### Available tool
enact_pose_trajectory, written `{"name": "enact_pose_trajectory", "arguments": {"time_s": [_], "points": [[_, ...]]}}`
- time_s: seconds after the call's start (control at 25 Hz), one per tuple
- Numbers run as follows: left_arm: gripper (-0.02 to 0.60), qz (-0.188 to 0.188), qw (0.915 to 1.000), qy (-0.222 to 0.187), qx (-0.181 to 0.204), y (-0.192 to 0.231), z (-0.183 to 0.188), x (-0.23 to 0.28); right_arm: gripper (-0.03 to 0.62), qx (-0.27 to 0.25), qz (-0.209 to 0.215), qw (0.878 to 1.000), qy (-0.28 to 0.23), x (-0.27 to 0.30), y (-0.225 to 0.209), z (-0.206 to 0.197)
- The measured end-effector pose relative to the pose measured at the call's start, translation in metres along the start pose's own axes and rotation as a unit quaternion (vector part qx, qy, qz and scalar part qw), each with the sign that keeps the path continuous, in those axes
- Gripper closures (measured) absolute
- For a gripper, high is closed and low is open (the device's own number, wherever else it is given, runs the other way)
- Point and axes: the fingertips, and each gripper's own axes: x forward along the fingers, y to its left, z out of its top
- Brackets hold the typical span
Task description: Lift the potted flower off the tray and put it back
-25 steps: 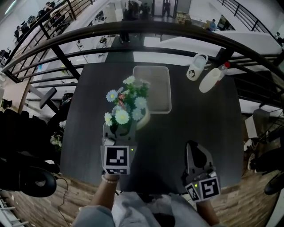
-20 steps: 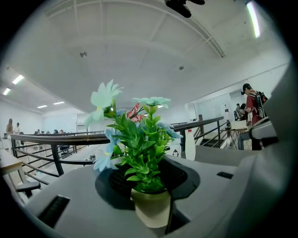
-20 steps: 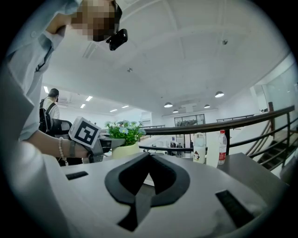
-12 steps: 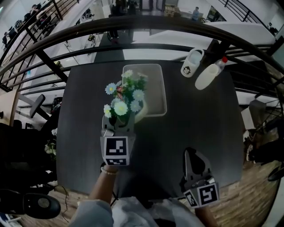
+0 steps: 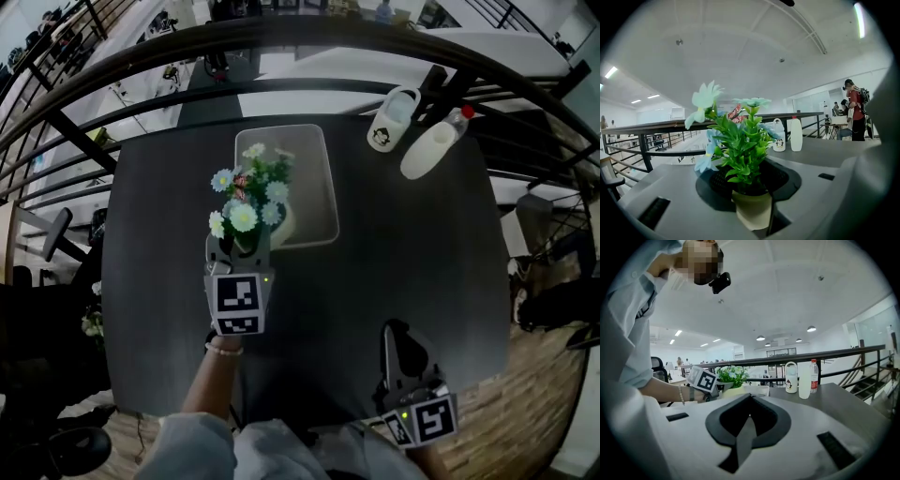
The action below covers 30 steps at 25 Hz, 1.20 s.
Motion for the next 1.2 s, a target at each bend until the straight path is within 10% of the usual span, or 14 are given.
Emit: {"name": "enact_pose_trajectory", "arguments": {"time_s": [1.2], "points": [[0.337, -0.021, 0.9988, 0.013, -0.042, -0.004, -0.046, 0.052, 0.591, 0.022, -0.025, 0.998, 0.044, -0.005, -0.011, -0.032]]}}
